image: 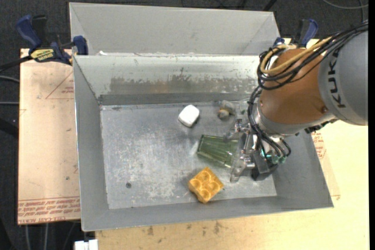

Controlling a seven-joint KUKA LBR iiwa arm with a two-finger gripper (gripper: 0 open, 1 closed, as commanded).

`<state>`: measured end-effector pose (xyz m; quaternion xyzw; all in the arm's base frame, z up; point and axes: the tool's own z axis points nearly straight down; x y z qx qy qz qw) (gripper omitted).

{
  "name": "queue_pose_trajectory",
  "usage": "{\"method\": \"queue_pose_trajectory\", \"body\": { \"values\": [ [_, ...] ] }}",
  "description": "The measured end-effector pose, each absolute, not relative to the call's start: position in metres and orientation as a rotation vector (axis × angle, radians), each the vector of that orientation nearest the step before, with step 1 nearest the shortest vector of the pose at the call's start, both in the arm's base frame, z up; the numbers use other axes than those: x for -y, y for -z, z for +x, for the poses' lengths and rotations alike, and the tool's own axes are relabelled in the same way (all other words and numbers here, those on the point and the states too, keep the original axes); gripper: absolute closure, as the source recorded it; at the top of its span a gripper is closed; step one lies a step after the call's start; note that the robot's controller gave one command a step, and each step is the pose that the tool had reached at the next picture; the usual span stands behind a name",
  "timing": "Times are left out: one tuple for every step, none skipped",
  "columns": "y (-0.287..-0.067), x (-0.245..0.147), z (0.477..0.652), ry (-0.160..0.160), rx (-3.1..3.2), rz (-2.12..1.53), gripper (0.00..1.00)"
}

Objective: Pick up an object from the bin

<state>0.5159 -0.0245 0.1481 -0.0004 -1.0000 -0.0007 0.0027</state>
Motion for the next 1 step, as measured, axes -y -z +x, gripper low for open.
{"method": "queue_pose_trajectory", "body": {
  "values": [
    [-0.1502, 0.0245, 0.5166, 0.002, 3.140, -0.001, 0.00]
  ]
}}
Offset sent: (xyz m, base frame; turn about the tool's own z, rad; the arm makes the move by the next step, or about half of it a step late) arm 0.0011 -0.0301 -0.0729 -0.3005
